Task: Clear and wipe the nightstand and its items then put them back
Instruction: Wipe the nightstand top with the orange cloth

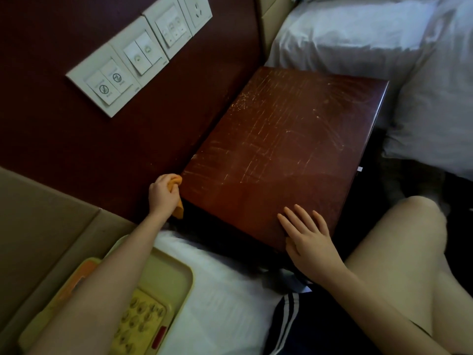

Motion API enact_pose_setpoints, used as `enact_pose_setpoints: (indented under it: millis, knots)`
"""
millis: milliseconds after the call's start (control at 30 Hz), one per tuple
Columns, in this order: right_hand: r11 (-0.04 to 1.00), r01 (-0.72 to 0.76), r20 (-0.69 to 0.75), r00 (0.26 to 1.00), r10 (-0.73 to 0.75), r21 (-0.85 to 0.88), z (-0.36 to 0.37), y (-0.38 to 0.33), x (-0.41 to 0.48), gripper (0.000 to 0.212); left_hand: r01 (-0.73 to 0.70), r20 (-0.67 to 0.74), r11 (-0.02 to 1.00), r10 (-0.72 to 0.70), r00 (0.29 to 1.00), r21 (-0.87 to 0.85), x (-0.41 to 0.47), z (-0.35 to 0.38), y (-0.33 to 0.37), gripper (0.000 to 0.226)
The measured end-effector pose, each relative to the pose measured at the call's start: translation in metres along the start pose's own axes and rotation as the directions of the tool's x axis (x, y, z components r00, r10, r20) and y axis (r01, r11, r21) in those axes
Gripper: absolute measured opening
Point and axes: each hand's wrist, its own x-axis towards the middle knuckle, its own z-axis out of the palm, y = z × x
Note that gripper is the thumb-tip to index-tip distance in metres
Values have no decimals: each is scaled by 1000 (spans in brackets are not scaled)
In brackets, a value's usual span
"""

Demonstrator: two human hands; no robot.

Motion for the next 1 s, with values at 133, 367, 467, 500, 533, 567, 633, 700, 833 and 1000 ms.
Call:
enact_pose_setpoints:
  millis: [133,367,467,500,533,567,633,700,833,1000]
  knots:
    - [1000,-9,-19,1000,9,13,0,0,1,49,-56,-15,998,57,998,19,-19,4,4,24]
    - [999,-2,-9,1000,2,41,0,-1,0,56,-245,95,968,240,966,47,-49,15,11,24]
    - [999,-12,0,1000,12,47,-3,0,-1,56,-174,77,983,169,983,58,-25,8,10,23]
    - [998,-20,7,1000,19,53,-4,0,-2,57,-119,54,991,116,992,54,-17,6,8,23]
    - [998,-28,11,1000,28,57,-5,0,-2,58,-57,27,997,56,998,45,-9,4,7,22]
    - [998,-36,12,999,35,58,-5,0,-2,58,8,1,999,-8,1000,31,-4,3,6,22]
    - [997,-46,6,999,46,56,-6,0,-2,58,102,-28,995,-101,994,9,2,3,7,21]
    - [997,-51,3,999,51,62,-6,0,0,57,112,-42,994,-112,993,5,-1,4,11,22]
    - [997,-40,3,999,40,60,-4,0,0,57,-77,-35,997,78,996,27,-32,11,21,24]
    - [996,-52,5,999,52,76,-2,1,0,56,-267,71,963,263,962,45,-67,26,27,26]
